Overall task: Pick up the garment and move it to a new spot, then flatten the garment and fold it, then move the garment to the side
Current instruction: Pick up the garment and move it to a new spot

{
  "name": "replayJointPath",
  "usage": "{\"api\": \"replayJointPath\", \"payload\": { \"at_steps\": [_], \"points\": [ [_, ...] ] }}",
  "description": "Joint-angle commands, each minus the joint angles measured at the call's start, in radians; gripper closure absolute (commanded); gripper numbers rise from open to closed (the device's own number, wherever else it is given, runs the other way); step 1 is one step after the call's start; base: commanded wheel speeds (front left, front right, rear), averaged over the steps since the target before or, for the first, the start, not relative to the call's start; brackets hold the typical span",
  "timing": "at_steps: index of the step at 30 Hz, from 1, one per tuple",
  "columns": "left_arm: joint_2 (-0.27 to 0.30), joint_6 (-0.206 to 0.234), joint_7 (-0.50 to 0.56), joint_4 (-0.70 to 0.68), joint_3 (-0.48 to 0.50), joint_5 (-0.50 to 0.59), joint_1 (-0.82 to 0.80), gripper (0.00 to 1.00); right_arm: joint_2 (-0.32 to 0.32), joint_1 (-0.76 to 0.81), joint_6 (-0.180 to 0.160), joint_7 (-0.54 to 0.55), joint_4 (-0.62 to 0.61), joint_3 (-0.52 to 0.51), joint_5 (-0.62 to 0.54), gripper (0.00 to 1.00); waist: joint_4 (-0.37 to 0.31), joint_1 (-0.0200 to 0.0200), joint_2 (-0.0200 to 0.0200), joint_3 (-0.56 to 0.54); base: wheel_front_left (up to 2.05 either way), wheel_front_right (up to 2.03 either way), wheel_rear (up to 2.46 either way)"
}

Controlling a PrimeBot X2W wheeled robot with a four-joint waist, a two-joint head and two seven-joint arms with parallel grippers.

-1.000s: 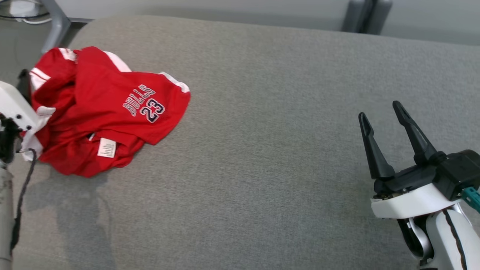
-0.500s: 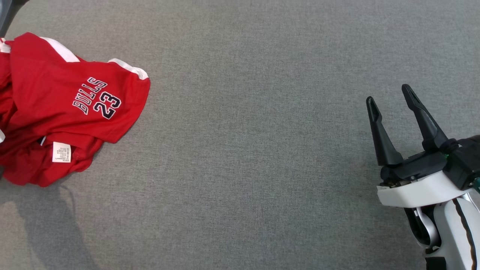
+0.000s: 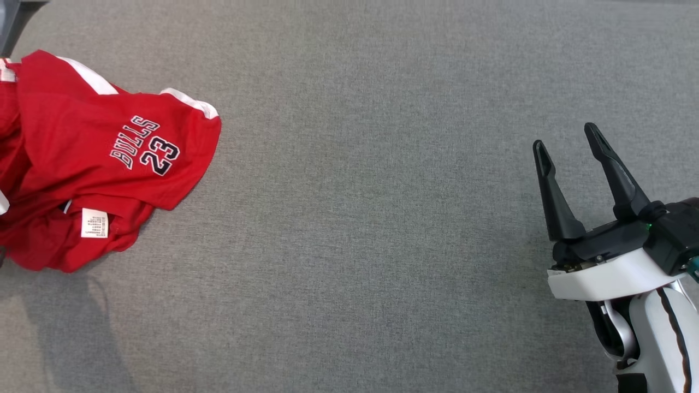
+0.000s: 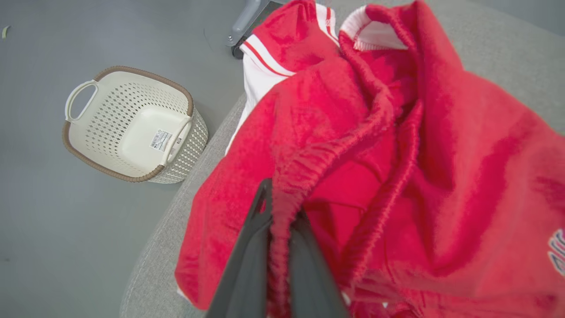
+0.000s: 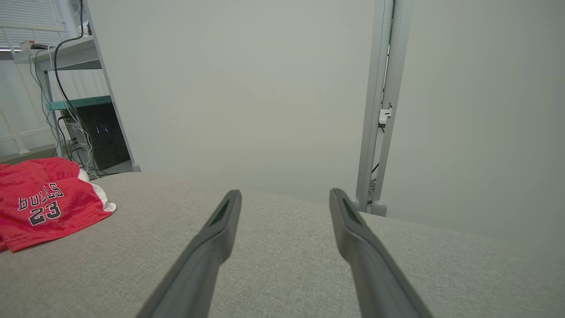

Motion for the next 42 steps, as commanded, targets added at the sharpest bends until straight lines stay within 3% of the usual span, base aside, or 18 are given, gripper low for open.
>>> {"api": "replayJointPath", "payload": {
  "at_steps": [1, 14, 21, 32, 42],
  "points": [
    [0.016, -0.014, -0.01, -0.006, -0.008, 0.009, -0.027, 1.0, 0.001, 0.009, 0.0, 0.0, 0.008, -0.001, 0.0, 0.0, 0.005, -0.0001, 0.0, -0.023, 0.0, 0.0, 0.0],
    [0.053, -0.127, 0.025, -0.07, -0.024, -0.027, -0.096, 1.0, 0.069, 0.077, 0.0, 0.0, 0.048, -0.004, 0.009, 0.0, -0.036, -0.0001, 0.0, -0.199, 0.0, 0.0, 0.0],
    [0.009, -0.172, 0.123, -0.178, -0.038, -0.106, -0.126, 1.0, 0.104, 0.118, 0.0, 0.0, 0.06, -0.015, 0.006, 0.0, -0.081, -0.0001, 0.0, -0.276, 0.0, 0.0, 0.0],
    [-0.112, -0.182, 0.229, -0.423, -0.122, -0.184, -0.001, 1.0, 0.127, 0.128, 0.0, 0.0, 0.074, -0.021, 0.012, 0.0, -0.202, -0.0001, 0.0, -0.307, 0.0, 0.0, 0.0],
    [-0.28, -0.137, 0.179, -0.626, -0.186, -0.205, 0.209, 1.0, 0.132, 0.114, 0.0, 0.0, 0.076, -0.058, 0.012, 0.0, -0.326, -0.0001, 0.0, -0.29, 0.0, 0.0, 0.0]
  ]
}}
